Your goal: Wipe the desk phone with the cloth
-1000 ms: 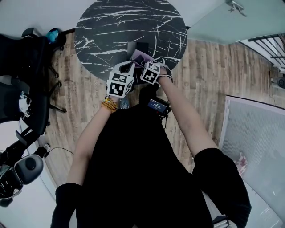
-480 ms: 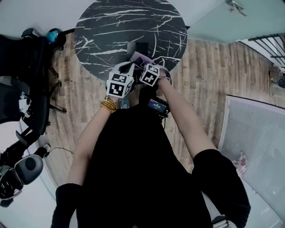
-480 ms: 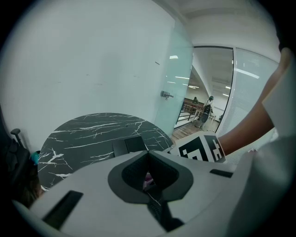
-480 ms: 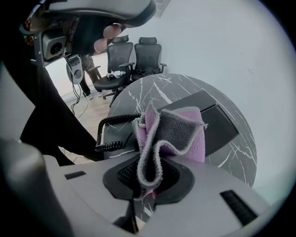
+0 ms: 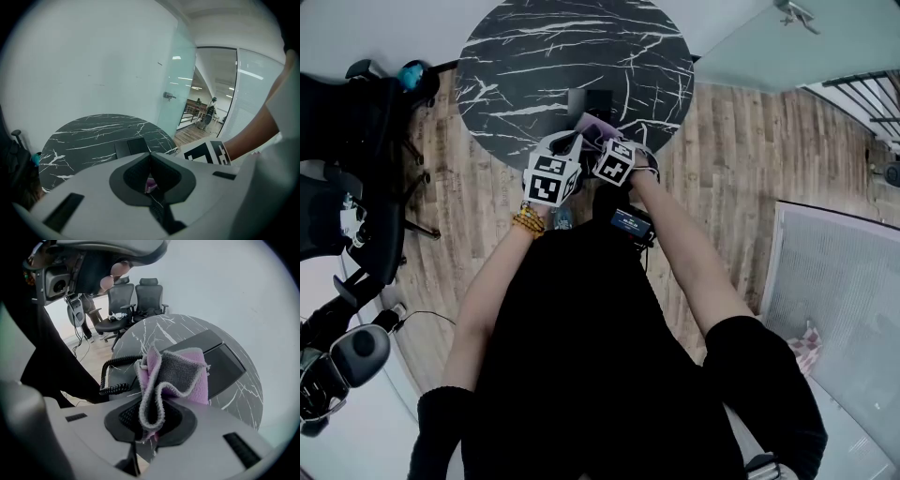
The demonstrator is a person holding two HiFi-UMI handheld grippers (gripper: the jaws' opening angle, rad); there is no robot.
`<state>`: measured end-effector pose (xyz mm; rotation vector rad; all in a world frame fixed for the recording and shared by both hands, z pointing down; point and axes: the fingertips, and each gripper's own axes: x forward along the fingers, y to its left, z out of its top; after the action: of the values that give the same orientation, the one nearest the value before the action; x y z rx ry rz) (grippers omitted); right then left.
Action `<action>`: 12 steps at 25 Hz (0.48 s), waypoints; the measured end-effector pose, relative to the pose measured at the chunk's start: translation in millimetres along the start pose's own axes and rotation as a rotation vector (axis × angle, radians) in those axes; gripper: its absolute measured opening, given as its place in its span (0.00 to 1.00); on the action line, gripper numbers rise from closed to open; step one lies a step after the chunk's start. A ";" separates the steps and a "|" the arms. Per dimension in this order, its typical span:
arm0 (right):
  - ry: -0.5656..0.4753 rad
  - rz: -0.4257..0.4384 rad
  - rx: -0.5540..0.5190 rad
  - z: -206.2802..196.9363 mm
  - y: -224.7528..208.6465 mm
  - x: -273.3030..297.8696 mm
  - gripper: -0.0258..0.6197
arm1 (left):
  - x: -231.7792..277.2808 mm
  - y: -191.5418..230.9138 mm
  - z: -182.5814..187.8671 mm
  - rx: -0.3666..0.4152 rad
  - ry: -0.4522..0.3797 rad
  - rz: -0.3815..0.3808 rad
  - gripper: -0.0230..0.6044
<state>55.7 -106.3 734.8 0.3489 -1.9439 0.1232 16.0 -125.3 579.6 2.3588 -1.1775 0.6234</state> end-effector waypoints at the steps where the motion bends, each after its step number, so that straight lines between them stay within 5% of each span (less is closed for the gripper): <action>1: -0.002 0.001 0.008 -0.3 1.2 0.2 0.12 | -0.3 0.1 -0.1 0.000 0.001 0.000 0.06; 12: -0.019 0.008 0.082 -2.0 13.9 2.1 0.12 | -2.1 2.9 0.9 -0.004 -0.004 0.003 0.06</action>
<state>52.6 -93.0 738.6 0.3985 -1.9634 0.2060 12.7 -126.0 578.2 2.3569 -1.1827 0.6171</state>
